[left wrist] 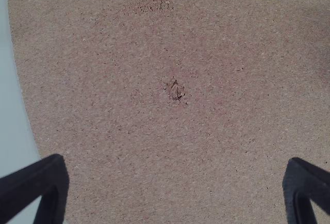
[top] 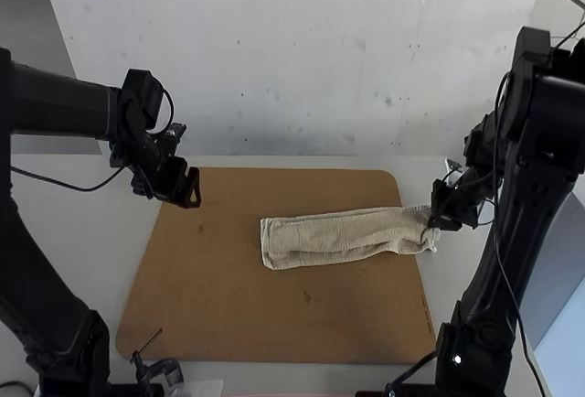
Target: Fold the towel.
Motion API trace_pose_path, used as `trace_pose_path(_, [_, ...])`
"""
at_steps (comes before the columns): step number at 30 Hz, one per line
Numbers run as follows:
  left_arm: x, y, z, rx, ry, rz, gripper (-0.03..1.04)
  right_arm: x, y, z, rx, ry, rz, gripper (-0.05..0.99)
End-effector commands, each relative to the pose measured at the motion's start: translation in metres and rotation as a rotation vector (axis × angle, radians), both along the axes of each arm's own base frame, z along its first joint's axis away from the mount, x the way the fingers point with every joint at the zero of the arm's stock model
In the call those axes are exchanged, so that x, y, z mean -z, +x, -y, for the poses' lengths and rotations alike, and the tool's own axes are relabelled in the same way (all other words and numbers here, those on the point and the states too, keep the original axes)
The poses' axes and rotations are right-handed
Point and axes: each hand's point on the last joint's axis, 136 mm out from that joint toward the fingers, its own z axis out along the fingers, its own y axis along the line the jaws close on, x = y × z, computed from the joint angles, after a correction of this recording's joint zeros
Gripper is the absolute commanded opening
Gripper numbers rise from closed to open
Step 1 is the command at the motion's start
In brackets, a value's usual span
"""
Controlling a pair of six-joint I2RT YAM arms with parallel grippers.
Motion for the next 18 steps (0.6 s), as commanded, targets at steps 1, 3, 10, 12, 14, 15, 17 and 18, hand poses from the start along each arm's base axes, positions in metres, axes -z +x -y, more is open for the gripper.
trace_pose_path(1, [0.002,-0.001,0.002,-0.005,-0.018,-0.002,0.92,-0.016,0.012,0.014,0.001,-0.037,0.04,0.02])
trace_pose_path(3, [0.003,-0.002,0.002,-0.003,-0.019,-0.005,0.92,-0.022,0.013,0.012,-0.005,-0.039,0.048,0.02])
trace_pose_path(10, [0.003,-0.002,0.002,-0.004,-0.021,-0.004,0.92,-0.052,0.019,0.0,-0.028,-0.037,0.064,0.02])
trace_pose_path(12, [0.003,-0.002,0.002,-0.004,-0.024,-0.004,0.92,-0.063,0.021,-0.004,-0.032,-0.037,0.071,0.02])
trace_pose_path(14, [0.004,-0.002,0.002,-0.003,-0.025,-0.004,0.92,-0.071,0.023,-0.008,-0.036,-0.037,0.083,0.02])
trace_pose_path(15, [0.003,-0.003,0.002,-0.003,-0.025,-0.002,0.92,-0.074,0.023,-0.01,-0.039,-0.038,0.087,0.02])
trace_pose_path(17, [0.004,-0.002,0.002,-0.005,-0.028,-0.001,0.92,-0.08,0.024,-0.016,-0.049,-0.037,0.092,0.02])
trace_pose_path(18, [0.004,-0.003,0.002,-0.007,-0.031,-0.003,0.92,-0.082,0.024,-0.019,-0.053,-0.035,0.093,0.02])
